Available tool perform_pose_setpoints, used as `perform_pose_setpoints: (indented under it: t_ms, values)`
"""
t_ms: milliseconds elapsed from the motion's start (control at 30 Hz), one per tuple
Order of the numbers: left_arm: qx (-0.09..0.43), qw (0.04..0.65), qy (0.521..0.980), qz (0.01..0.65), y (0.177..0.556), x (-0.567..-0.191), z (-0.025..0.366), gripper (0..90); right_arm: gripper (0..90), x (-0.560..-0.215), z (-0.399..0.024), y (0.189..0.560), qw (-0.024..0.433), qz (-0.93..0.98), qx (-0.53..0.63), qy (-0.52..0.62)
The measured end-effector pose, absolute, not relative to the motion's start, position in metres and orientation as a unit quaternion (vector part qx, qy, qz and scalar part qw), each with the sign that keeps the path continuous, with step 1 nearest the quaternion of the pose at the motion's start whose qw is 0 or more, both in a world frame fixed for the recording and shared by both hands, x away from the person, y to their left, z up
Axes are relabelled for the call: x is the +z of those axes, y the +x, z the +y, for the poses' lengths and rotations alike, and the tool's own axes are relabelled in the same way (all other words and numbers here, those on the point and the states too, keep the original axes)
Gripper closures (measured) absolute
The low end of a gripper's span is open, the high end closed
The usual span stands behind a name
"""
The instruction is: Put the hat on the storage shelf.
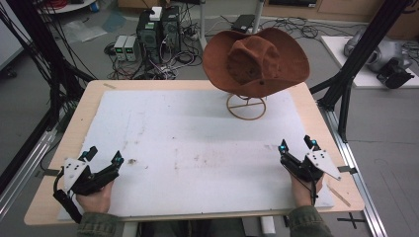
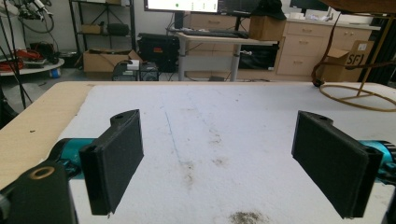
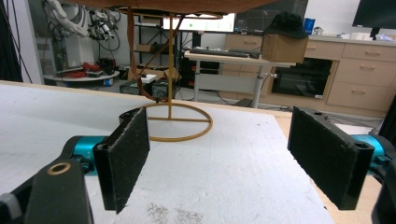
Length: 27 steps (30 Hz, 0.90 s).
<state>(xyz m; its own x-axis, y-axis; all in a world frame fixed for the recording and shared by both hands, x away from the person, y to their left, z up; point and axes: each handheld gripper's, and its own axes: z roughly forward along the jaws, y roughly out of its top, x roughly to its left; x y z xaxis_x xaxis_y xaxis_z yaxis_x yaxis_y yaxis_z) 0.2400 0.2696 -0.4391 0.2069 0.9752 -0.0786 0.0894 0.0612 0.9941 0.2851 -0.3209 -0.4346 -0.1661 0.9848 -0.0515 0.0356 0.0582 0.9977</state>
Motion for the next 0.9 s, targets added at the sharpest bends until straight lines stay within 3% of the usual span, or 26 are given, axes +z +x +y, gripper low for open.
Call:
perform_pose_setpoints:
  t_ms: [900]
  values:
    - [0.401, 0.547, 0.559, 0.477, 0.2430, -0.4385, 0.2642, 16.8, 20.3, -0.4330, -0.3235, 0.2785, 0.463, 0.560, 0.517, 0.452]
